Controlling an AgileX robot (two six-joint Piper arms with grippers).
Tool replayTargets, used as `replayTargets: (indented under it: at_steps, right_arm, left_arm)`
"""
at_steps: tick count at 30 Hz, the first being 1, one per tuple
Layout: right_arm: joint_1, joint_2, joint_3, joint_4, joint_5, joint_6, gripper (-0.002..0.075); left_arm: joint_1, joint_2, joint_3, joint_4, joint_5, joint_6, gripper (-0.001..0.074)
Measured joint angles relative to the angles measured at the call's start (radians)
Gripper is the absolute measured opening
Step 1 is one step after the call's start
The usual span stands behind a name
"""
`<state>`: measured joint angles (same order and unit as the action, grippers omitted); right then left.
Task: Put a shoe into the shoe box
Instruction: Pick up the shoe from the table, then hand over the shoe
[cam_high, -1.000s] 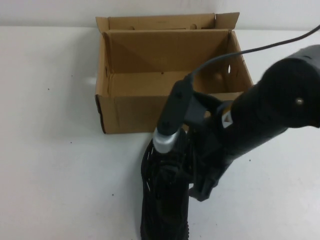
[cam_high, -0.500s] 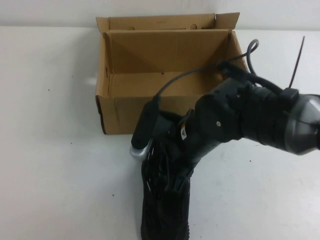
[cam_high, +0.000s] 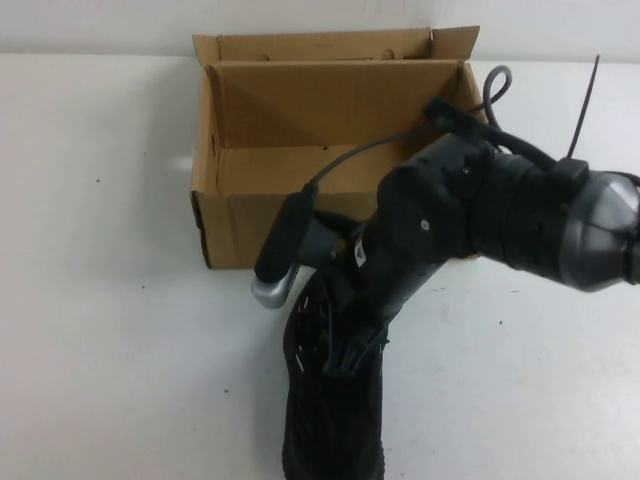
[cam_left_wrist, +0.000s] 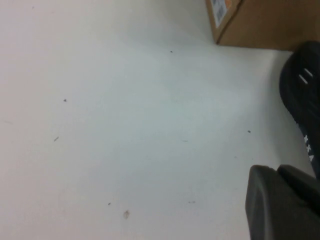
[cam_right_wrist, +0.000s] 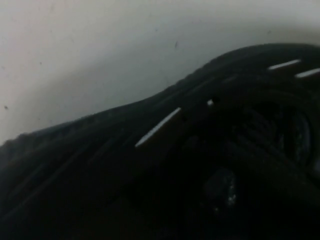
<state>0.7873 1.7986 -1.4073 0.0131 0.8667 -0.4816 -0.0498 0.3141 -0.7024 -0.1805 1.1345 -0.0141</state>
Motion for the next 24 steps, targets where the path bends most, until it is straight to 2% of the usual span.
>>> replayTargets:
  at_steps: [3, 8, 11, 13, 16, 19, 21, 24]
  right_arm:
    - [-0.002, -0.036, -0.038, 0.025, 0.048, 0.002, 0.0001]
    - [-0.002, -0.093, -0.121, 0.059, 0.143, 0.044, -0.0001]
    - [-0.002, -0.107, -0.183, 0.082, 0.216, 0.056, -0.0001]
    - [-0.002, -0.109, -0.228, 0.096, 0.262, 0.079, -0.0001]
    - [-0.002, -0.109, -0.283, 0.122, 0.289, 0.096, -0.0001]
    - [-0.002, -0.109, -0.322, 0.155, 0.294, 0.091, -0.0001]
    - [-0.002, -0.109, -0.346, 0.164, 0.296, 0.087, -0.0001]
    - [-0.002, -0.109, -0.378, 0.164, 0.298, 0.093, -0.0001]
  left_arm:
    - [0.0, 0.0, 0.0, -0.096, 0.008, 0.144, -0.0004]
    - [0.0, 0.0, 0.0, -0.403, 0.012, 0.464, -0.0002]
    - [0.0, 0.0, 0.0, -0.536, -0.007, 0.563, 0.0036]
    - [0.0, 0.0, 0.0, -0.587, -0.025, 0.601, 0.0113]
    - [0.0, 0.0, 0.0, -0.664, -0.04, 0.665, 0.0297]
    - [0.0, 0.0, 0.0, -0.749, -0.052, 0.745, 0.0445]
    - [0.0, 0.0, 0.0, -0.769, -0.07, 0.77, 0.0487]
    - [0.0, 0.0, 0.0, -0.744, -0.098, 0.783, 0.0512]
